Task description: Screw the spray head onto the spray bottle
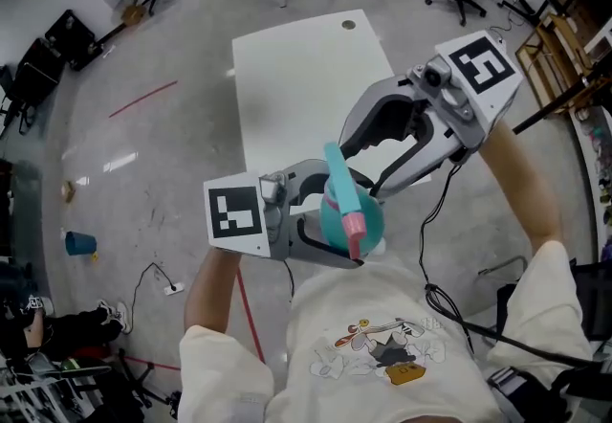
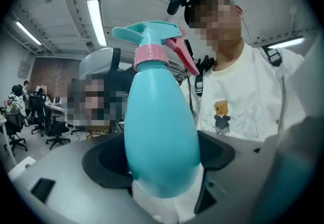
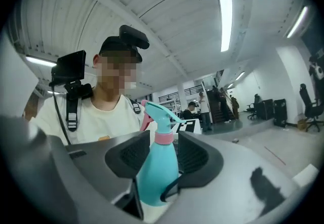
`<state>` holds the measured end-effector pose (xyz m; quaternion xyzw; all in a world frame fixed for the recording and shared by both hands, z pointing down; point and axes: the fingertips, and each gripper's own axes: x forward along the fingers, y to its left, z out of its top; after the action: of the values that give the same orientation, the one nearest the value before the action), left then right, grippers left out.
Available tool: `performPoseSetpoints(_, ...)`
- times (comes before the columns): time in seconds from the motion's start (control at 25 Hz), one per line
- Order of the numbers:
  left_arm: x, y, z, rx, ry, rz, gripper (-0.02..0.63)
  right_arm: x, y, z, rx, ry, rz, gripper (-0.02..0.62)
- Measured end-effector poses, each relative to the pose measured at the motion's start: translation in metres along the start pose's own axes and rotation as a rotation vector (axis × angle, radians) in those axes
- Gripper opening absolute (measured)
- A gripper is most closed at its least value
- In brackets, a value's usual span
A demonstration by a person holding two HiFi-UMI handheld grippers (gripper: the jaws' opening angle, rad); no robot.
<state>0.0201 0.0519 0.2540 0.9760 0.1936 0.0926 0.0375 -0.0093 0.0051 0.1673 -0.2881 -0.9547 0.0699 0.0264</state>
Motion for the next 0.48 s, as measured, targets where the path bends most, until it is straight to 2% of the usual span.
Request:
performPoseSetpoints(0.28,0.016,-0.008,0.005,-0.020,0.029,-0.089,0.407,0.015,0.020,-0.002,0.037,0.021,0.147,0.172)
performPoseSetpoints(0.48,0.018,0.002,0.003,-0.017,0.026,-0.063,0.407,0.013,0.019,-0.004,0.064,0.012,0.174,0.149)
